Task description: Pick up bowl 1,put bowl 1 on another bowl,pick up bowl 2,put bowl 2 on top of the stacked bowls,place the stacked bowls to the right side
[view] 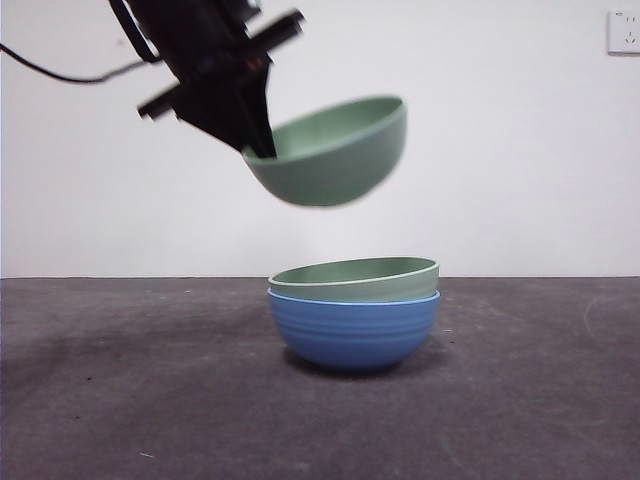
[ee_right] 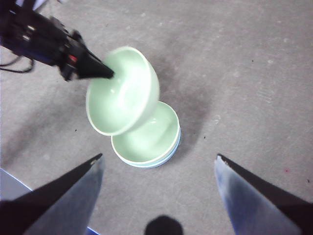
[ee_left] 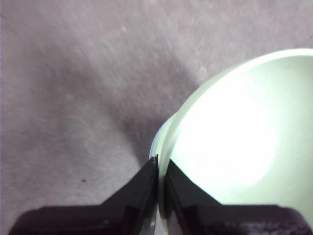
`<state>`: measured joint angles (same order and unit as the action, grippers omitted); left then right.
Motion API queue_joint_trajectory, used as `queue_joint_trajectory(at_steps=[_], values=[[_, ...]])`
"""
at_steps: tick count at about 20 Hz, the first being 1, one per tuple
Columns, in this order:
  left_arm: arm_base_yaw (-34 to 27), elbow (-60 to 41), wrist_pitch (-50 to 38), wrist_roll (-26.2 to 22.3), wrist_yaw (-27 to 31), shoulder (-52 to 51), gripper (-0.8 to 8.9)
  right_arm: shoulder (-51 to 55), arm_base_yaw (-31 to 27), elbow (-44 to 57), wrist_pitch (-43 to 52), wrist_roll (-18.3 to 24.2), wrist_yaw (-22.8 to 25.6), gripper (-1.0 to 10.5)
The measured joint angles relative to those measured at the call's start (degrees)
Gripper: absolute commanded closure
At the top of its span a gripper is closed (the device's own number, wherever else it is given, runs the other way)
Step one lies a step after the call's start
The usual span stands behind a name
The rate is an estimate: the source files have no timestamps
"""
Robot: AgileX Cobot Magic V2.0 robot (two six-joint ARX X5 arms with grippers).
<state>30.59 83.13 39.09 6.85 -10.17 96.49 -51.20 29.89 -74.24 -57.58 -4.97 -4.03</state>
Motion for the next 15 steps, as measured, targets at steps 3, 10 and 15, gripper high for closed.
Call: queue_joint_trajectory(at_steps=[3,10,15], values=[[1.46,0.0,-0.72,1.27,0.13,5.27,8.21,0.0,0.0,0.0,-0.04,0.0,0.0,5.7],[2.86,0.02,-0.94,3.3,0.63,11.39,8.22,0.0,0.0,0.0,-0.11,0.02,-0.02,5.7],[2.86,0.61,0.76,3.34,0.61,11.45,4.73,-0.11,0.0,0.0,-0.63,0.02,0.0,5.7]])
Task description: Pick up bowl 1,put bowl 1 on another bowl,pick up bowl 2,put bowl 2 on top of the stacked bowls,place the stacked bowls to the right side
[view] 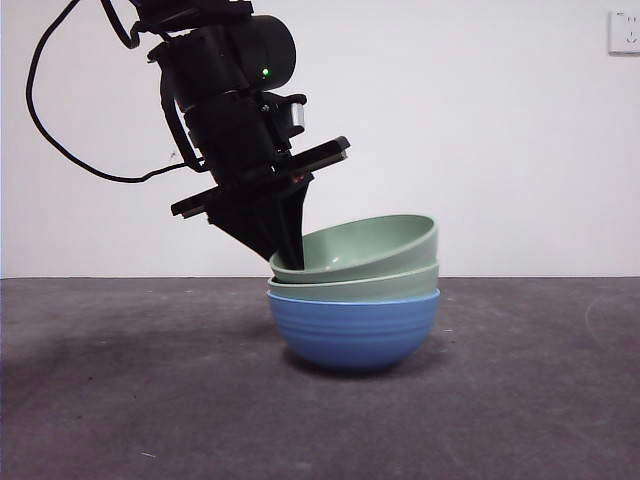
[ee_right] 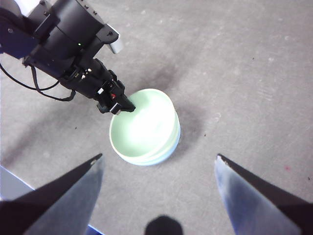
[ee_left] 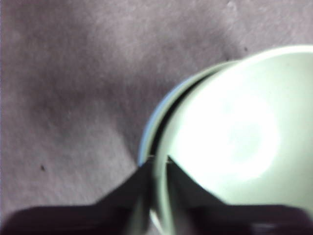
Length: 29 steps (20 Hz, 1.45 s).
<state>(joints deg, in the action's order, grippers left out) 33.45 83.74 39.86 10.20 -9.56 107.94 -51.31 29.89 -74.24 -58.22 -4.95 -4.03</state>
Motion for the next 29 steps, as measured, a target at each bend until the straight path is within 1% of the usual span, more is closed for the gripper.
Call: queue_joint_trajectory(at_steps=[1,7,11,14,17,20,22,23,26,29], values=[[0.02,0.81,1.9,0.0,0.0,0.07,4.2,-0.07,0.0,0.0,-0.15,-0.02,0.0,5.7],[0.09,10.21,11.41,-0.57,0.0,0.22,4.16,-0.44,0.0,0.0,-0.94,0.0,0.0,5.7],[0.09,16.31,18.01,-2.43,0.26,0.15,4.14,-0.74,0.0,0.0,-0.94,-0.02,0.0,5.6],[-0.42,20.17,22.16,-3.67,0.42,-2.1,4.14,-3.56,0.0,0.0,-0.94,-0.46,-0.04,5.6],[-1.25,24.44,25.14,-5.27,0.9,-7.72,4.14,-10.01,-0.02,0.0,-0.61,-0.92,-0.04,5.6],[-1.31,25.35,26.93,-6.62,1.49,-14.03,4.14,-18.03,-0.83,0.0,2.1,-1.38,-0.33,5.0],[-1.31,25.35,28.96,-7.65,1.79,-17.31,4.14,-23.71,-1.81,0.0,4.9,-2.12,-0.52,5.0],[-1.31,25.33,29.79,-7.91,1.92,-18.91,4.14,-26.58,-2.43,0.0,6.05,-2.47,-1.44,5.0],[-1.31,25.33,31.82,-8.76,1.95,-23.61,4.14,-34.8,-4.24,0.0,9.07,-4.39,-6.19,5.0],[-1.31,25.33,33.46,-9.55,1.95,-26.56,4.14,-42.21,-4.5,0.0,12.04,-6.34,-6.69,5.0]])
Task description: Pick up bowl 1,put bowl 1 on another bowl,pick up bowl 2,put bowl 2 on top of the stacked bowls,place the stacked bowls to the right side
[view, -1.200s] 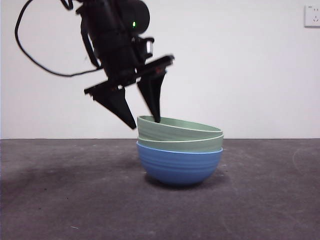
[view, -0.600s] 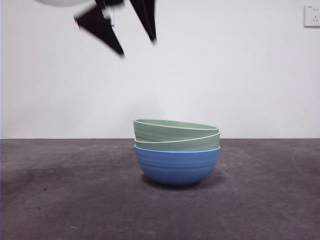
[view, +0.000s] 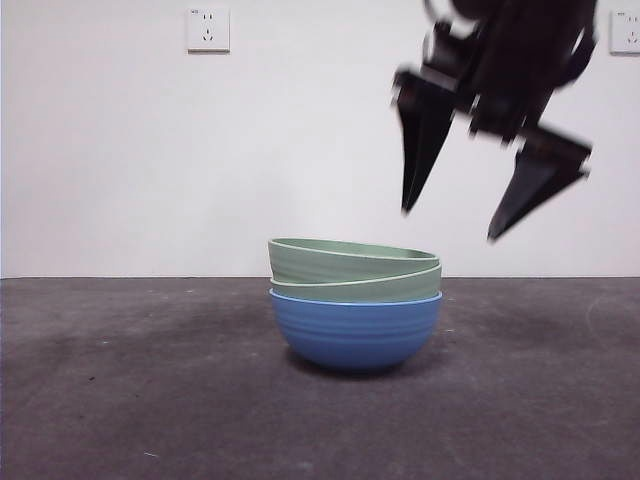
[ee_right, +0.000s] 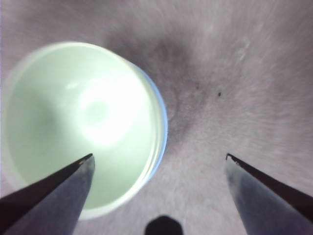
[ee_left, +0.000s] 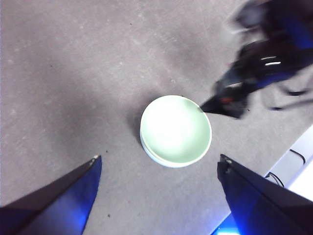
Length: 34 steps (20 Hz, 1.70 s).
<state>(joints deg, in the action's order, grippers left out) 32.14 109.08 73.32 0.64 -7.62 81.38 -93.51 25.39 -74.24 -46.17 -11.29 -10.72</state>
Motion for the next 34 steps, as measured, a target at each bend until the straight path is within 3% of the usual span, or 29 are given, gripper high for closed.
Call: queue_joint_trajectory(at_steps=[8,12,16,18,28,34], values=[[0.0,0.0,1.51,-0.22,0.0,-0.76,4.14,-11.37,0.09,0.0,3.91,-3.26,-2.8,5.1],[0.0,0.0,1.53,-0.22,0.0,-0.76,4.14,-11.65,0.11,0.0,4.79,-3.37,-3.37,7.6],[0.0,0.0,1.53,-0.22,0.0,-0.76,4.14,-11.65,0.15,0.0,4.68,-3.5,-5.79,8.3],[0.0,0.0,1.53,-0.22,0.0,-0.76,4.14,-11.65,0.15,0.0,4.66,-3.56,-5.86,9.6],[0.0,0.0,1.53,-0.92,0.0,-0.76,4.14,-9.22,-0.07,0.0,4.07,-3.76,-5.53,9.6],[0.0,0.0,1.55,-1.55,0.0,-0.76,4.14,-4.35,-6.51,0.0,4.87,-3.23,-5.14,9.6]])
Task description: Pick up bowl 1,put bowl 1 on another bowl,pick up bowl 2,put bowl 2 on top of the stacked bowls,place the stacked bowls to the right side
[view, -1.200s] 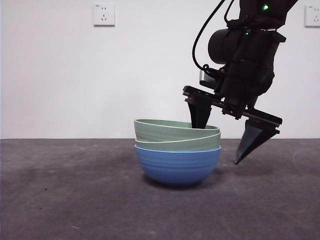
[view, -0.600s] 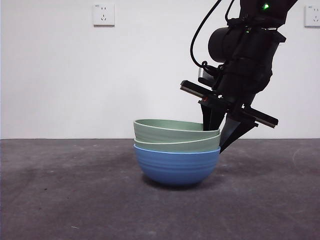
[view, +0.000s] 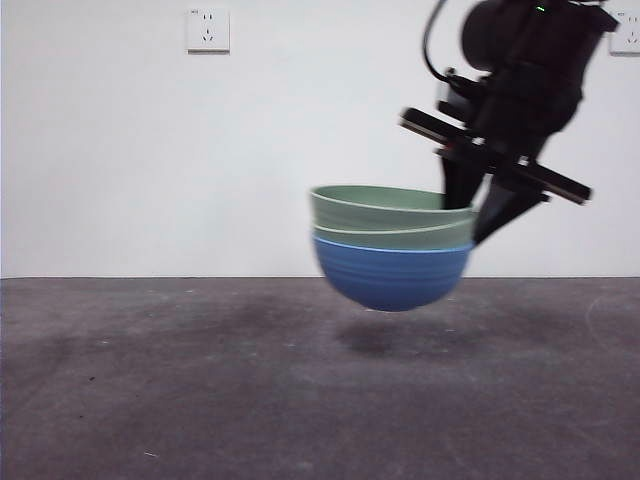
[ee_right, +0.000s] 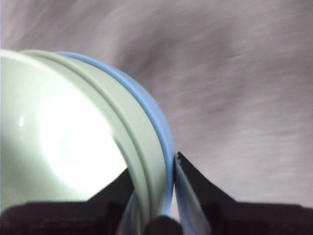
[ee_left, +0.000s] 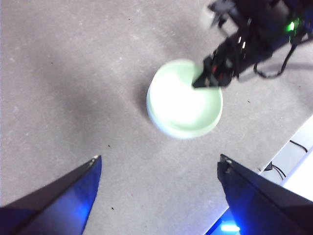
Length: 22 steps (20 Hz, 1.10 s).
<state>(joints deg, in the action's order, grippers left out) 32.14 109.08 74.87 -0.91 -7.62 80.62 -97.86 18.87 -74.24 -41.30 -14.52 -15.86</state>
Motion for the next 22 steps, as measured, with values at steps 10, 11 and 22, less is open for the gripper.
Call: queue_joint_trajectory(at_steps=[10,11,22], values=[[0.0,0.0,0.9,-0.02,0.0,0.0,4.14,-1.07,-14.01,0.0,0.68,3.3,3.28,9.6],[0.0,0.0,0.79,-0.02,0.0,0.0,4.14,-1.81,-14.36,0.0,0.63,3.63,3.28,9.6],[0.0,0.0,0.48,0.0,0.0,0.0,4.14,-5.2,-15.12,0.0,0.59,5.6,2.67,6.8]])
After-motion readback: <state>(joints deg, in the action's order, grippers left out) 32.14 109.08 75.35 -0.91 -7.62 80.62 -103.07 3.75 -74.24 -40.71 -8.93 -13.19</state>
